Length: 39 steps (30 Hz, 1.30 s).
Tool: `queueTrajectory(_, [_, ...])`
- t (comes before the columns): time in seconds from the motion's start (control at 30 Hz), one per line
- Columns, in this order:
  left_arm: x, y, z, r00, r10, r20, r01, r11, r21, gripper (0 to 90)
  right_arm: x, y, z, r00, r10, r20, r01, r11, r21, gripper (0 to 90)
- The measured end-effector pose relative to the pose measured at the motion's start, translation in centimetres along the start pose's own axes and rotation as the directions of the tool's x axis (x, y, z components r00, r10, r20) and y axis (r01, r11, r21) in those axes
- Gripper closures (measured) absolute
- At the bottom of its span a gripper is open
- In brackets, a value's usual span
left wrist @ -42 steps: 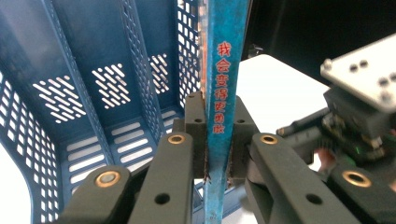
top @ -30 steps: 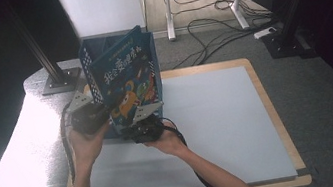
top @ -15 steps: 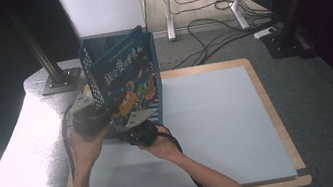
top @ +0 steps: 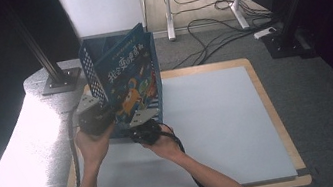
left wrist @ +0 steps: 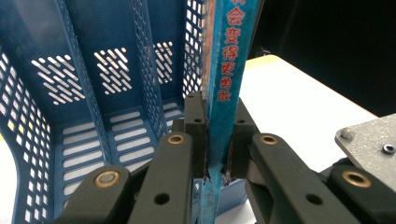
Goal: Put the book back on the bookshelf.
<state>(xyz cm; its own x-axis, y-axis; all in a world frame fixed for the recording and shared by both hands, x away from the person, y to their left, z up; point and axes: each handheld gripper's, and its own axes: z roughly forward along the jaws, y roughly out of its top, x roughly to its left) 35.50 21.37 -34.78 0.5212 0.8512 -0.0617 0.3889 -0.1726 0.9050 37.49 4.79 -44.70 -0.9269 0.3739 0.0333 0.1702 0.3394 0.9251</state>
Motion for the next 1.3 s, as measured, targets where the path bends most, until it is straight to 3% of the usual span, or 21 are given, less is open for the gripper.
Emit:
queueTrajectory(0.13, [-0.4, 0.1, 0.5, 0.9998, -0.006, -0.019, 0.006, 1.0000, -0.003, 83.0, -0.5, -0.2, -0.2, 0.9996, 0.010, 0.028, -0.010, 1.000, 0.000, 89.1])
queueTrajectory(0.37, [-0.6, 0.3, 1.6, 0.9978, -0.058, -0.034, 0.058, 0.9983, -0.007, 83.1, -1.6, -0.6, -0.7, 0.9984, 0.018, 0.053, -0.018, 1.000, 0.002, 89.1])
queueTrajectory(0.67, [-1.0, 0.5, 2.8, 0.9946, -0.088, -0.055, 0.086, 0.9956, -0.035, 83.1, -3.0, -0.9, -1.2, 0.9969, 0.038, 0.069, -0.038, 0.999, 0.000, 89.1])
queueTrajectory(1.03, [-1.7, 0.7, 3.8, 0.9927, -0.087, -0.084, 0.082, 0.9950, -0.056, 83.1, -4.1, -1.0, -1.7, 0.9947, 0.043, 0.093, -0.042, 0.999, -0.005, 89.2])
queueTrajectory(1.1, [-1.8, 0.6, 4.4, 0.9921, -0.086, -0.091, 0.082, 0.9955, -0.048, 83.1, -4.4, -1.1, -1.7, 0.9926, 0.043, 0.113, -0.044, 0.999, 0.007, 89.1])
queueTrajectory(1.3, [-1.8, 0.0, 5.5, 0.9913, -0.084, -0.101, 0.082, 0.9962, -0.030, 83.1, -5.0, -2.1, -1.5, 0.9916, 0.069, 0.109, -0.072, 0.997, 0.022, 89.1])
